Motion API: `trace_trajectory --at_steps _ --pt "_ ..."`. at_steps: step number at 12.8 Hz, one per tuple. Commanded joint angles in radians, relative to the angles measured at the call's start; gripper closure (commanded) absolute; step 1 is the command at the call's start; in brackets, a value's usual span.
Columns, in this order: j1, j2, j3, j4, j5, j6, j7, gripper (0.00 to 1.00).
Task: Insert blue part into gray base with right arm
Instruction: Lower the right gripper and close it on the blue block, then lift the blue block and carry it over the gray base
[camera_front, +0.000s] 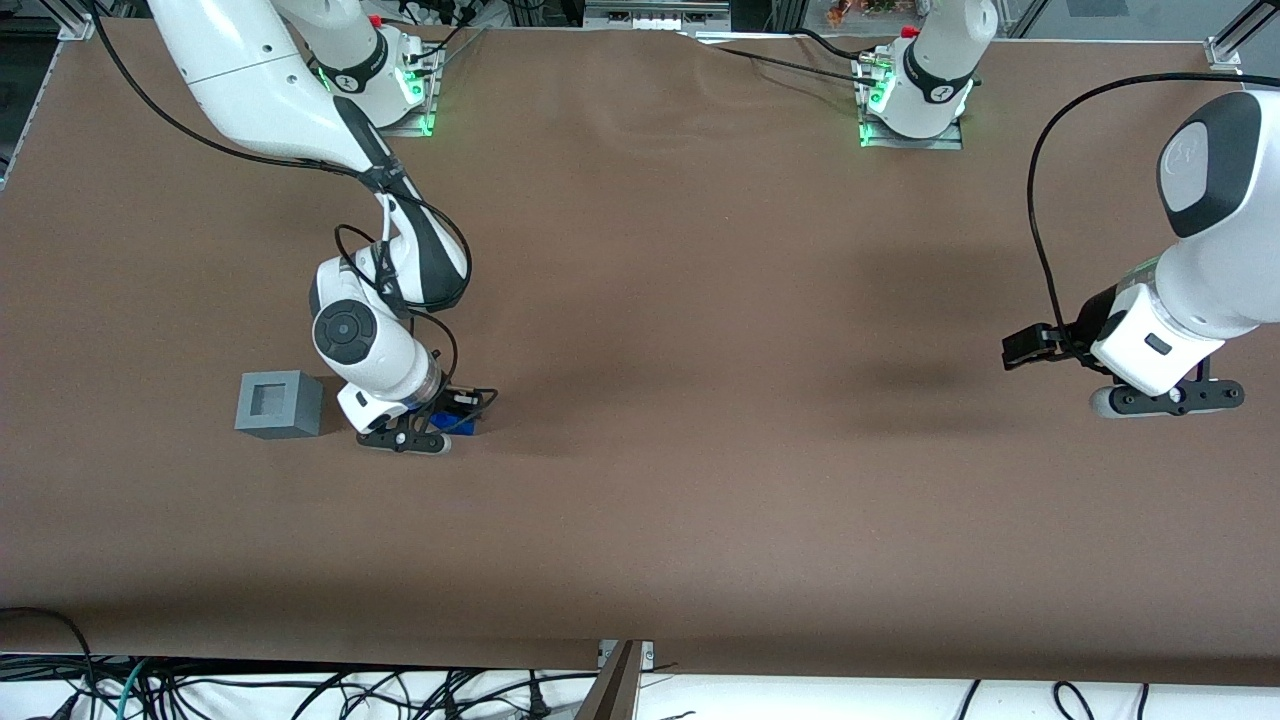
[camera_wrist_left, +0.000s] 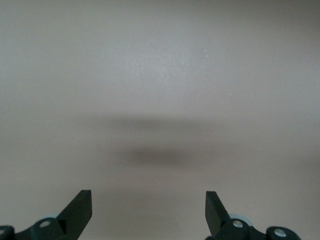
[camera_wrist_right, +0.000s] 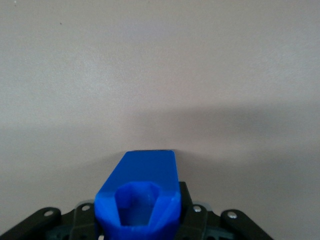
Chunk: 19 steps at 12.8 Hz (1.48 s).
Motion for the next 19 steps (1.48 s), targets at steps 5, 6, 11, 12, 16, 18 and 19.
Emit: trace_trajectory --at_steps 5,6,11,12,16,18,19 --pt "-0.02 -0.285 -0.088 -0.008 -0.003 -0.383 -0.207 0.66" --pt "-0.02 -0.344 -0.137 -0.01 0.001 -0.457 -0.291 0.66" --pt "-0.02 -0.38 -0.314 -0.014 0.019 -0.501 -0.566 0.66" --pt "-0.022 -0.367 -0.336 -0.028 0.019 -0.472 -0.6 0.66" --pt "-0.046 -0.329 -0.353 -0.157 0.048 -0.246 -0.637 0.65" --pt "-0.066 -0.292 -0.353 -0.155 0.106 -0.209 -0.697 0.65" --pt "-0.074 -0.284 -0.353 -0.155 0.12 -0.208 -0.712 0.65"
